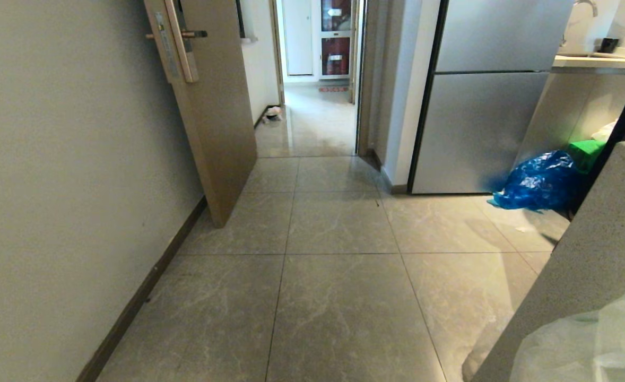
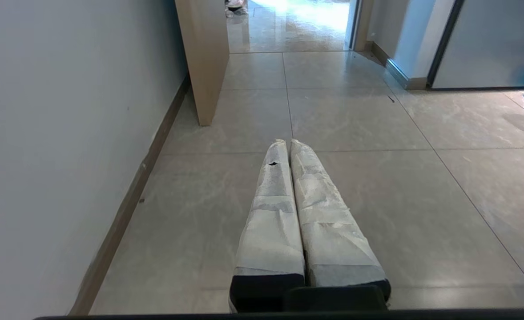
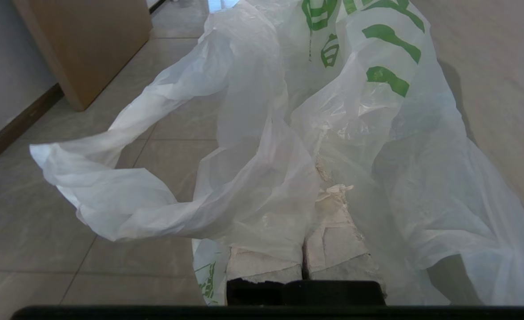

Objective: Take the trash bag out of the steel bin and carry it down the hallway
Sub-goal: Put the trash bag at the door

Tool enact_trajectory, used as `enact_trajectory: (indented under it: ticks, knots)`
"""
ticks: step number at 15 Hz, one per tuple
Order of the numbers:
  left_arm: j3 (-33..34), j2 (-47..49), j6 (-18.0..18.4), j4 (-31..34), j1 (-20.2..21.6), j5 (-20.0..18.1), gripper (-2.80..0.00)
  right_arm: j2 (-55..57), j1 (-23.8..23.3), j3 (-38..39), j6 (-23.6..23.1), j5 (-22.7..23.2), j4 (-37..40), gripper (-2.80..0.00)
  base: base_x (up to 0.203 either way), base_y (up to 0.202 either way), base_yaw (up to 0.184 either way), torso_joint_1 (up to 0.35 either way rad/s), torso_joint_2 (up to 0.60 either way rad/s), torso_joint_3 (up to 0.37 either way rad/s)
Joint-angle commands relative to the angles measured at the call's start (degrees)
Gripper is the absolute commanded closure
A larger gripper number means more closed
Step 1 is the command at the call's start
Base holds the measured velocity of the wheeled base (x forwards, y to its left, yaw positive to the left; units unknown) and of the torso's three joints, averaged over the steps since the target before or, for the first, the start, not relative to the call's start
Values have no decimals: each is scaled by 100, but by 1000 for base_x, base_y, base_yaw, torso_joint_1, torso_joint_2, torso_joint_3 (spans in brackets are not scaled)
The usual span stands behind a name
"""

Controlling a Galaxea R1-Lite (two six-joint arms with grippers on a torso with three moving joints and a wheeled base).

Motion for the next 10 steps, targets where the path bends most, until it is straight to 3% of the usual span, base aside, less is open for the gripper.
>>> enact_trajectory:
  ticks: [1, 10]
  knots:
    - [0, -1, -2, 0, 0, 1, 0, 7, 4, 0, -3, 0, -2, 0, 191, 0, 1, 3, 2, 6]
    - [0, -1, -2, 0, 0, 1, 0, 7, 3, 0, -13, 0, -2, 0, 191, 0, 2, 2, 2, 2]
